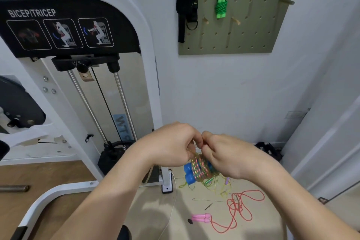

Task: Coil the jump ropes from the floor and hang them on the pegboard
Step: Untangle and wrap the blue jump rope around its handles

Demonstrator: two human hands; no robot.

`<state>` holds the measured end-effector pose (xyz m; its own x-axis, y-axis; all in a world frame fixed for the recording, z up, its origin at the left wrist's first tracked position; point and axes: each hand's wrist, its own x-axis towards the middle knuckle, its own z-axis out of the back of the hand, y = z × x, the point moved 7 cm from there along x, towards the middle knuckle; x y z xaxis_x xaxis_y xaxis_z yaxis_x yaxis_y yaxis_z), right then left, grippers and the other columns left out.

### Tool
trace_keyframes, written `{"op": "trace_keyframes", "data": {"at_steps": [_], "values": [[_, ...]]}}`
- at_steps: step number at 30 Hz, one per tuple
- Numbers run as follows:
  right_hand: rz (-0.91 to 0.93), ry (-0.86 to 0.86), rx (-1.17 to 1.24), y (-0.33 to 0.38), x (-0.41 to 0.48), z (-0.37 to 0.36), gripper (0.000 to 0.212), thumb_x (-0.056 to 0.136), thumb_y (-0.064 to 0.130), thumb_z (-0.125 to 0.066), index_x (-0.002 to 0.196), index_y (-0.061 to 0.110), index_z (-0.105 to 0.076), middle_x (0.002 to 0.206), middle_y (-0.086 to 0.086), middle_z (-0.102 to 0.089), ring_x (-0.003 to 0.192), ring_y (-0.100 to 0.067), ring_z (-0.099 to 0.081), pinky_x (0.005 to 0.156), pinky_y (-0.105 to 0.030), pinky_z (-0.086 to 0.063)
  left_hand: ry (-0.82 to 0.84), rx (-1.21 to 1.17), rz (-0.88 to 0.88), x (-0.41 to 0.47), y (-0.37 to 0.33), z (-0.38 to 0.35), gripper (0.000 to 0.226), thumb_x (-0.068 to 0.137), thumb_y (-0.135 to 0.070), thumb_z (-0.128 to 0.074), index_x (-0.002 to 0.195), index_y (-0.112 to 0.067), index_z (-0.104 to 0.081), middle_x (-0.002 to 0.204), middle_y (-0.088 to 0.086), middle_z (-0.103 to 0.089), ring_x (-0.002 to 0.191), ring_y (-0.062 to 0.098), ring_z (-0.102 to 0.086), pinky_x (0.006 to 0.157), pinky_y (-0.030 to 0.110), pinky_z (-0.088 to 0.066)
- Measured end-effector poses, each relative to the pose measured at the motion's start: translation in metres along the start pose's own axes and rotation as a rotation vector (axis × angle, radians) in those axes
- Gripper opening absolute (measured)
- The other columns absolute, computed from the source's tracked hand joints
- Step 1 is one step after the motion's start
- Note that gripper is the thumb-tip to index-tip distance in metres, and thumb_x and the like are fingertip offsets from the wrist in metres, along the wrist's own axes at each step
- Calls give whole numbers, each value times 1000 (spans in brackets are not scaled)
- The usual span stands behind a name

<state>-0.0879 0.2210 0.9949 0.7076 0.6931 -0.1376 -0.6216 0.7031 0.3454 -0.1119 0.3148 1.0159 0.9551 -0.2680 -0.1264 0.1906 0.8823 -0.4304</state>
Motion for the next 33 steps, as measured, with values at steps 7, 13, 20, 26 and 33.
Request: {"op": "trace_keyframes", "data": {"at_steps": [7,13,20,26,33], "values": [[-112,-320,72,-13,2,-7,14,98,26,-31,98,17,-41,82,-10,-60,86,-38,-58,66,-41,-39,-383,189,29,-3,-12,2,33,82,-18,-54,112,-28,-62,87,-1,-73,90,23,-63,76,34,-49],[-257,-614,376,-46,-4,-9,15,98,26,-31,95,21,-45,79,-7,-63,81,-37,-58,70,-41,-44,-678,-17,-47,-12,-13,-11,15,86,-18,-62,97,-26,-69,82,-7,-73,78,14,-67,72,32,-51],[-340,-741,859,-66,-8,-12,30,99,25,-35,82,17,-59,67,-7,-60,51,-21,-55,49,-34,-45,-701,-939,180,-17,8,-40,24,77,-3,-75,81,-27,-73,76,-9,-74,64,4,-66,64,19,-53],[-370,-683,1315,-53,-14,-18,32,102,17,-33,83,1,-53,51,-11,-48,33,-13,-38,32,-15,-22,-710,-1107,162,-22,11,-50,12,73,-6,-79,81,-13,-75,72,5,-74,68,10,-68,63,16,-50],[-378,-454,1622,-41,-17,-24,26,102,31,-38,89,12,-50,48,-11,-44,30,-10,-26,38,-12,-11,-679,-1307,106,-29,16,-56,12,77,-2,-69,88,-5,-72,59,8,-63,47,5,-54,47,10,-39]]}}
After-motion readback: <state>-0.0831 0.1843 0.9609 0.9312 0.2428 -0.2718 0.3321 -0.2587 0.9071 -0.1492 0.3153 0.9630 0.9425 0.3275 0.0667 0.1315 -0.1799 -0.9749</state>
